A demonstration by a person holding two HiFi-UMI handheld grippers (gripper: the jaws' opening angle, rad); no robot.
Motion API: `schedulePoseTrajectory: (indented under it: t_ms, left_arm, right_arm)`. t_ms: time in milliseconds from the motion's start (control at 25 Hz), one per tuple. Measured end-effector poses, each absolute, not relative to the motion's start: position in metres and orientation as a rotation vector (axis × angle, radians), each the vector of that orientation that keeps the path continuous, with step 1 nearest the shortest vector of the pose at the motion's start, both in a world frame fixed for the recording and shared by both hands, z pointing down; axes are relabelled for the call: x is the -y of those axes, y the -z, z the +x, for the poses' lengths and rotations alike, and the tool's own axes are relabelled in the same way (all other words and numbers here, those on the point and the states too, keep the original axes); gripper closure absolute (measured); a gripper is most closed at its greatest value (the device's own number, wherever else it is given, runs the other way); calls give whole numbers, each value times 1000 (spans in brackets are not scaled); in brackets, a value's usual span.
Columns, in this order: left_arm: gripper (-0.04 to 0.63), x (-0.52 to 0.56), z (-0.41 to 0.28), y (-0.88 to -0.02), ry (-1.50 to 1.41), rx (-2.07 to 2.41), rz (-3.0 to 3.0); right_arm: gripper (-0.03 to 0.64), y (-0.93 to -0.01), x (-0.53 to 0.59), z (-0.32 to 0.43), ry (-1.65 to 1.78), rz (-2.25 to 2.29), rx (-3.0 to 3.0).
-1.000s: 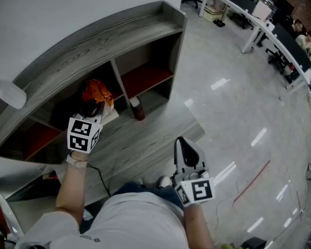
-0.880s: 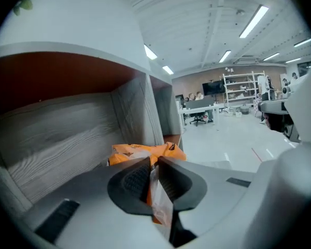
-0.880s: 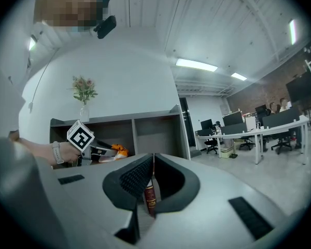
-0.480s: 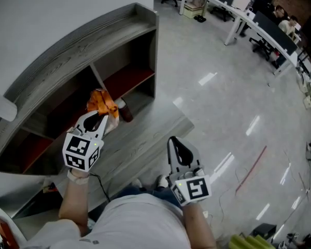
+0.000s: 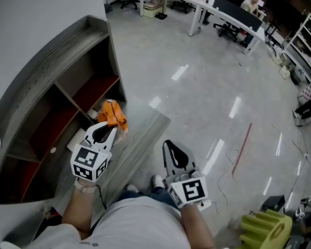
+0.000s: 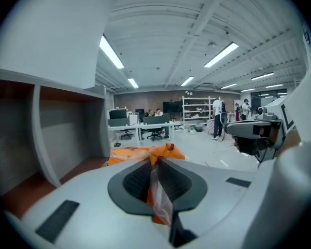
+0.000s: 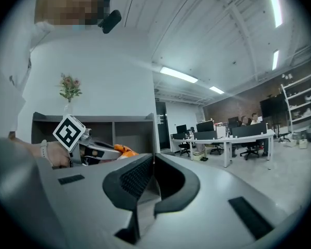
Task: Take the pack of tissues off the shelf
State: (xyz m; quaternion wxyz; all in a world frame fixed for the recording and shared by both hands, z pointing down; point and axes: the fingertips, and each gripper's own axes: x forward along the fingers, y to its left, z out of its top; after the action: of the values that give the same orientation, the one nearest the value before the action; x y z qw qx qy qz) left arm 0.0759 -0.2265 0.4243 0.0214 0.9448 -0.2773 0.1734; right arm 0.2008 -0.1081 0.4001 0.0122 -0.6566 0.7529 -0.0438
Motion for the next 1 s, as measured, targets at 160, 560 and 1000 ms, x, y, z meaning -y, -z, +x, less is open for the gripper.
schedulePoseTrajectory:
  t_ms: [160, 560, 1000]
  left_arm:
    - [555, 208, 114, -429, -467, 705, 2960]
    - [555, 163, 155, -439, -297, 461, 2962]
    - [555, 159, 155, -451, -305, 413, 2942]
  right_arm:
    - [597, -402, 90, 221, 116, -2149, -2286]
    - [597, -403, 68, 248, 87, -2234, -2179]
    - [598, -407, 90, 245, 140, -2201, -2192]
